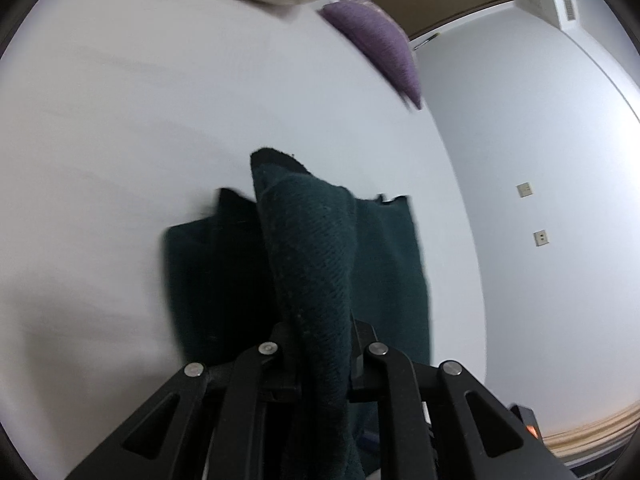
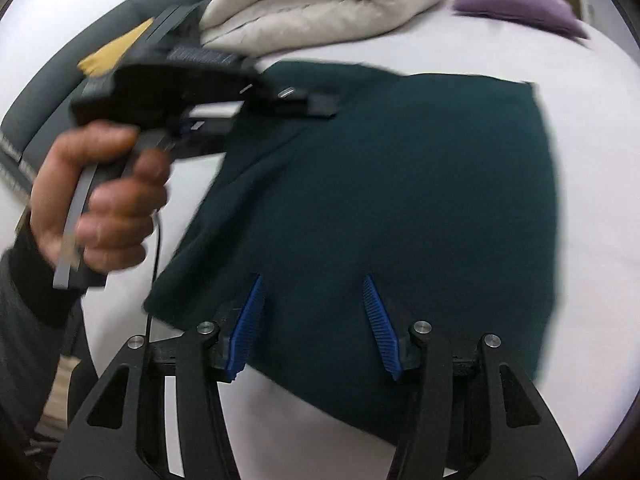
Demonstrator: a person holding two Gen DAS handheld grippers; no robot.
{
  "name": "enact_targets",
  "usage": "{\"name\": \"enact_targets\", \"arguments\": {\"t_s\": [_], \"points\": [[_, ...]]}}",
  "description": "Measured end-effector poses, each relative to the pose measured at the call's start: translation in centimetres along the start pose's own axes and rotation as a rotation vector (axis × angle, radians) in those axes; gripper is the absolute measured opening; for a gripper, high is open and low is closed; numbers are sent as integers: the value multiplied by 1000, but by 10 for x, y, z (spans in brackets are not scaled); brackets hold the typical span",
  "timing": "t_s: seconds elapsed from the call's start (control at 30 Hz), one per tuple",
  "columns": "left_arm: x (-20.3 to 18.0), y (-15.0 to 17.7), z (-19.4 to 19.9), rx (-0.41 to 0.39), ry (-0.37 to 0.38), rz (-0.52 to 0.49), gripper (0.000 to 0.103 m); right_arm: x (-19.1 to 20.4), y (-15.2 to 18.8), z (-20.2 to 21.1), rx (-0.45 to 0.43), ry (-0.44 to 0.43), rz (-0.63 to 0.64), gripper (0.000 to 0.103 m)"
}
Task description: Fold small clothes
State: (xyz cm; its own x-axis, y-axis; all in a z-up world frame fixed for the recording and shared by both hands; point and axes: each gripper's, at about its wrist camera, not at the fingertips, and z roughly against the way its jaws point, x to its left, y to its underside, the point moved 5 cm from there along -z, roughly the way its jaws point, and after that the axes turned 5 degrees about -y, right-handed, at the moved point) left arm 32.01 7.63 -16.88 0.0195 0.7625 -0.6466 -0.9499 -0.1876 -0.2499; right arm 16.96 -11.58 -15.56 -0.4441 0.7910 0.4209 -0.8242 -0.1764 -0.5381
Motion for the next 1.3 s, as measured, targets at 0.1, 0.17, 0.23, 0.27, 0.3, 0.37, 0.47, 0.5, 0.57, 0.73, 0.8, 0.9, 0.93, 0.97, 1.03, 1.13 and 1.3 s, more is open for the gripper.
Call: {"name": "enact_targets", "arguments": {"t_s": [0.1,0.17,0.23,0.27,0.3,0.37,0.47,0.5,0.57,0.73,0.8,0.9,0.93,0.97,1.03,1.13,1.3], "points": [[18,5,-10,6,-3,33,14,14,1,-13,26,0,22,50],[27,8,-10,-14,34,63,17,12,3,-14,36,-9,19,50],[35,13,-5,-36,42,73,21,6,7,-12,39,-19,9,50],[35,14,-3,-49,34,71,22,3,8,-10,39,-24,10,50],[35,16,6,-72,-2,62,24,0,8,-7,38,-32,8,50],[35,24,27,-124,-81,31,24,-5,5,2,36,-61,-11,50],[16,35,64,-249,-232,-80,26,-13,-2,19,5,-117,-50,50],[5,41,73,-281,-245,-124,26,-22,-4,36,-36,-154,-85,50],[-17,49,72,-302,-269,-210,26,-43,-9,58,-92,-164,-139,50],[-30,72,9,-209,-392,-277,28,-90,-5,94,-159,-164,-271,51],[-23,79,-2,-235,-412,-294,21,-98,3,96,-152,-166,-295,51],[-14,80,0,-258,-366,-268,19,-109,14,93,-121,-168,-319,45],[-12,80,1,-264,-353,-264,19,-116,16,90,-109,-174,-330,36],[-12,80,1,-271,-349,-269,19,-125,21,90,-106,-178,-342,32],[-13,86,-1,-289,-356,-290,19,-122,34,72,-124,-222,-370,32],[-12,92,-9,-306,-359,-304,18,-120,58,64,-151,-279,-405,32],[-15,108,-3,-312,-382,-336,18,-112,70,60,-155,-326,-379,32]]}}
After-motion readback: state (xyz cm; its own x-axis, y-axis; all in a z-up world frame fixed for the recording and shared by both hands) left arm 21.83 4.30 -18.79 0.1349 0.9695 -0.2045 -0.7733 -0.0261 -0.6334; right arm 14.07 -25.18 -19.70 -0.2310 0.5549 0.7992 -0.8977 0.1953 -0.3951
